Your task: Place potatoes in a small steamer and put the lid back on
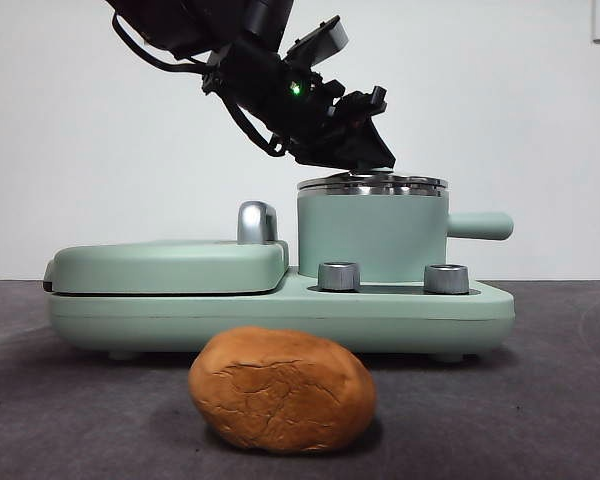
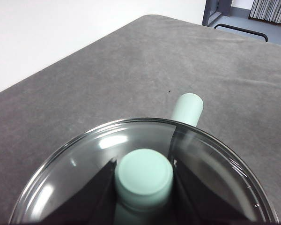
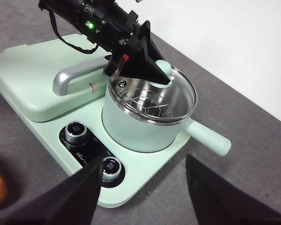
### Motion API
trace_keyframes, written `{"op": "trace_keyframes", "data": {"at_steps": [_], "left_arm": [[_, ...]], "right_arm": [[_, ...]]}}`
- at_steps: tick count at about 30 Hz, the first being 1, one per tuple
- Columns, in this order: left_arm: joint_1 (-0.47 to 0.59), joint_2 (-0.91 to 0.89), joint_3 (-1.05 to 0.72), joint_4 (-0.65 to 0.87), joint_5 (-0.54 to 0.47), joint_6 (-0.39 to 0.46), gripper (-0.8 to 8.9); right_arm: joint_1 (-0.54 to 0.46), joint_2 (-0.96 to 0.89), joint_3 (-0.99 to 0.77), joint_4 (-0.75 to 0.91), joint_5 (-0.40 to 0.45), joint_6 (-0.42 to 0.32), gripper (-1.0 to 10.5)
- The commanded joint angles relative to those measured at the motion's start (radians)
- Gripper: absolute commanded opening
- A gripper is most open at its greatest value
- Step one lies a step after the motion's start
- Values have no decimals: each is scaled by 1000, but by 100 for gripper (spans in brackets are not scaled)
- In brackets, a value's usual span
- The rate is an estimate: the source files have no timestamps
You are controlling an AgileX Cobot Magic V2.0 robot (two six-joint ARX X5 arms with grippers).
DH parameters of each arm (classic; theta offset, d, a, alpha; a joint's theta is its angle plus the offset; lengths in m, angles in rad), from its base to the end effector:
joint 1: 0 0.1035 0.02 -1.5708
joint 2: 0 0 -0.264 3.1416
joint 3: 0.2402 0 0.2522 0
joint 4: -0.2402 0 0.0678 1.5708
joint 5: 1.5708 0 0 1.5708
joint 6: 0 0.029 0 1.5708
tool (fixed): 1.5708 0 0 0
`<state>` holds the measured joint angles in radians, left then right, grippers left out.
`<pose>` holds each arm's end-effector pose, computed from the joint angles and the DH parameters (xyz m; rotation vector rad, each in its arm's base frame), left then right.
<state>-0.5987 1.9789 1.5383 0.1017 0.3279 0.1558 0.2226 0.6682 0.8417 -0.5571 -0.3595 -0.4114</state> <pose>0.3762 -0.2680 0.2639 0.1905 0.2760 -0.9432 0.1262 0.0390 0.3329 -0.3681 0.2641 0.6458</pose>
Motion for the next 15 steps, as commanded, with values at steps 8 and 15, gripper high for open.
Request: {"op": "trace_keyframes", "data": {"at_steps": [8, 15], "left_arm": [[-3, -147, 26, 21, 0, -7, 15], [-3, -306, 26, -154, -45, -22, 15]], "right_arm": [[4, 3, 17, 10, 0, 18, 279], [5, 3, 17, 11, -6, 19, 279]]}}
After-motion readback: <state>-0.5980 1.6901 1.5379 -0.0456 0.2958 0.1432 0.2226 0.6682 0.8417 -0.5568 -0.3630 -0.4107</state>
